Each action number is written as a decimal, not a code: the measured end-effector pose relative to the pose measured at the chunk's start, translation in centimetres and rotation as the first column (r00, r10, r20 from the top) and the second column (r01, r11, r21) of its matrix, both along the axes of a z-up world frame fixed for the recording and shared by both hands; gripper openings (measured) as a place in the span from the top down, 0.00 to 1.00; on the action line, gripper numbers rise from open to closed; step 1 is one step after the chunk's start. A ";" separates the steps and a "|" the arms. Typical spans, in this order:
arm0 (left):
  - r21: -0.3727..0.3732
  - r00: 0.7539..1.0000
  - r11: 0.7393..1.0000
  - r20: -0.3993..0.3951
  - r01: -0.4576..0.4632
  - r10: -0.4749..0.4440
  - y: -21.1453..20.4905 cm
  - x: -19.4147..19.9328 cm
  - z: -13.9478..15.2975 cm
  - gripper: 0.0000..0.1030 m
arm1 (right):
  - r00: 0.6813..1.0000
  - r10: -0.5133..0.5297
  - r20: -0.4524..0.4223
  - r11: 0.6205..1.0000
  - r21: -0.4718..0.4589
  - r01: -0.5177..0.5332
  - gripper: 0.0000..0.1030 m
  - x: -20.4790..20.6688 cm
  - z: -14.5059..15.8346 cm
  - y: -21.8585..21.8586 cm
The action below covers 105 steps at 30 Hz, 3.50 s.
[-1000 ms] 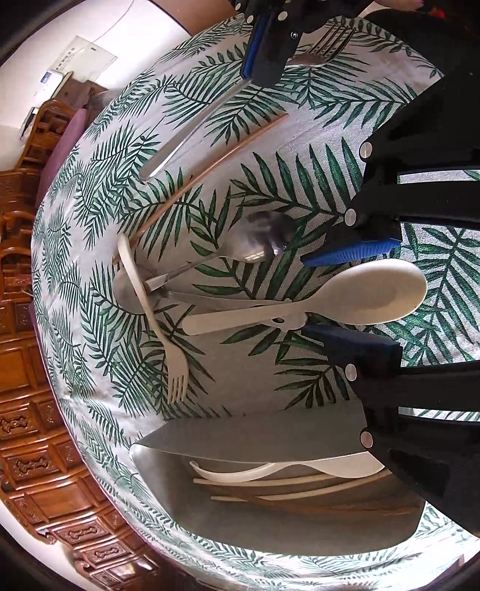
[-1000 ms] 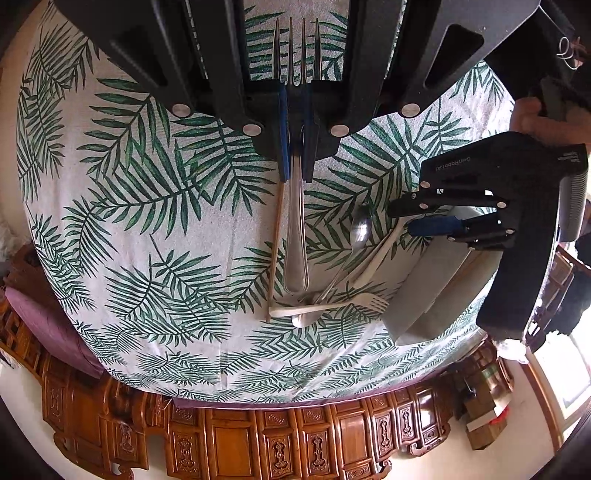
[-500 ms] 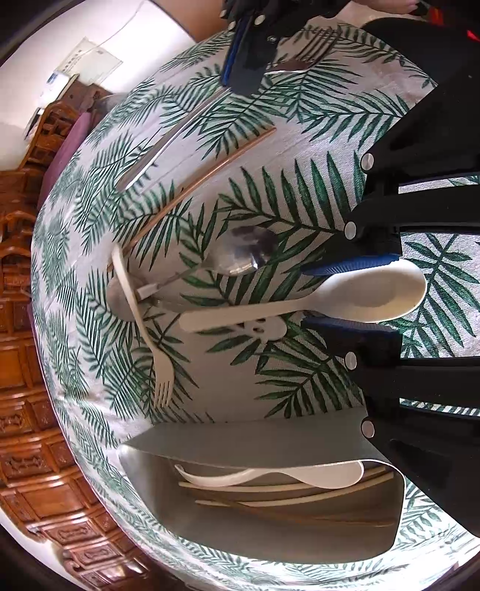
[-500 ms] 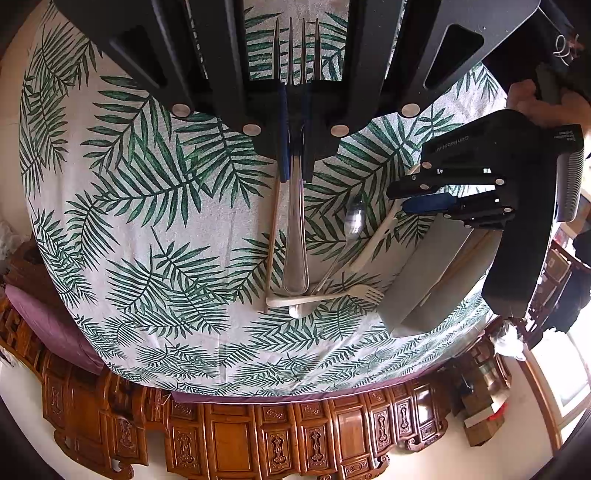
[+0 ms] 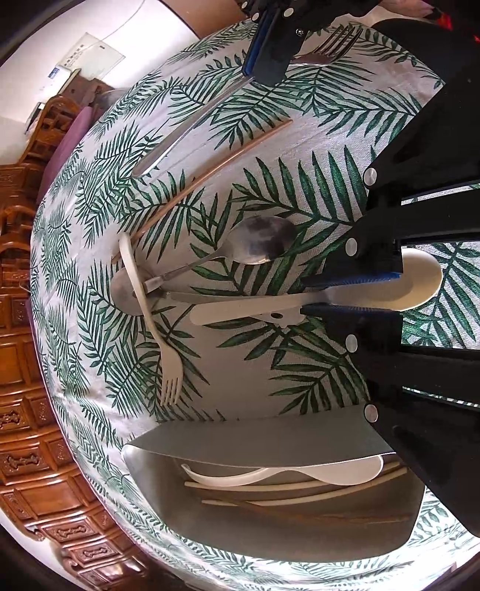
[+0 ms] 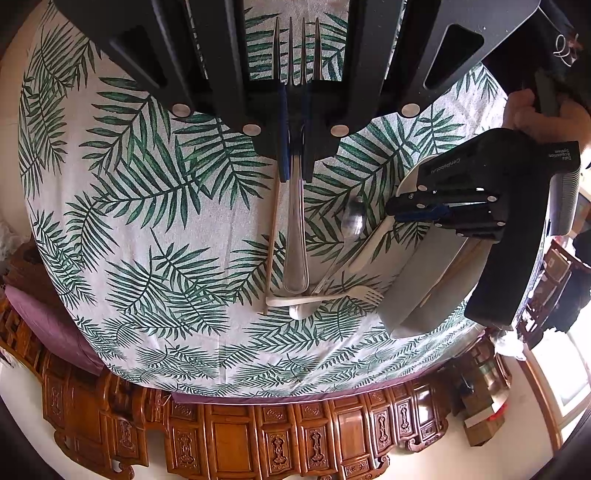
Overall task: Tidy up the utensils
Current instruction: 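Carry the white spoon into the grey tray and open the left gripper, then carry the metal fork over the tray and open the right gripper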
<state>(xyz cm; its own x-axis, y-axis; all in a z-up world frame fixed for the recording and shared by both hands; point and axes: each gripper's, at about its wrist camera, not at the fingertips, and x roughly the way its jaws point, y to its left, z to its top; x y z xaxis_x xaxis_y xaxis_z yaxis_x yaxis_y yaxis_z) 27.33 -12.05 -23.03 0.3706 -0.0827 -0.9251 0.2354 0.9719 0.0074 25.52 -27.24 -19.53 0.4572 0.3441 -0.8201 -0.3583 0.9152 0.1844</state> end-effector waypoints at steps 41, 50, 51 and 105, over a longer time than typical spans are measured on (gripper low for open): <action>-0.075 0.971 0.996 0.230 -0.045 0.061 8.0 -3.2 9.8 0.93 | 0.994 0.087 0.067 0.996 -0.020 -0.085 0.92 -1.6 2.7 4.9; -0.088 0.968 0.990 0.216 -0.112 0.129 11.7 -1.6 9.2 0.93 | 0.992 0.103 0.079 0.995 -0.002 -0.103 0.92 -1.1 4.2 8.0; -0.088 0.968 0.989 0.214 -0.116 0.133 12.0 -1.5 9.1 0.93 | 0.991 0.105 0.079 0.994 0.000 -0.105 0.92 -1.0 4.3 8.3; -0.133 0.892 0.974 0.394 -0.183 0.221 24.8 -6.4 11.0 0.12 | 0.989 0.147 -0.036 0.989 -0.007 -0.147 0.92 6.6 2.3 25.3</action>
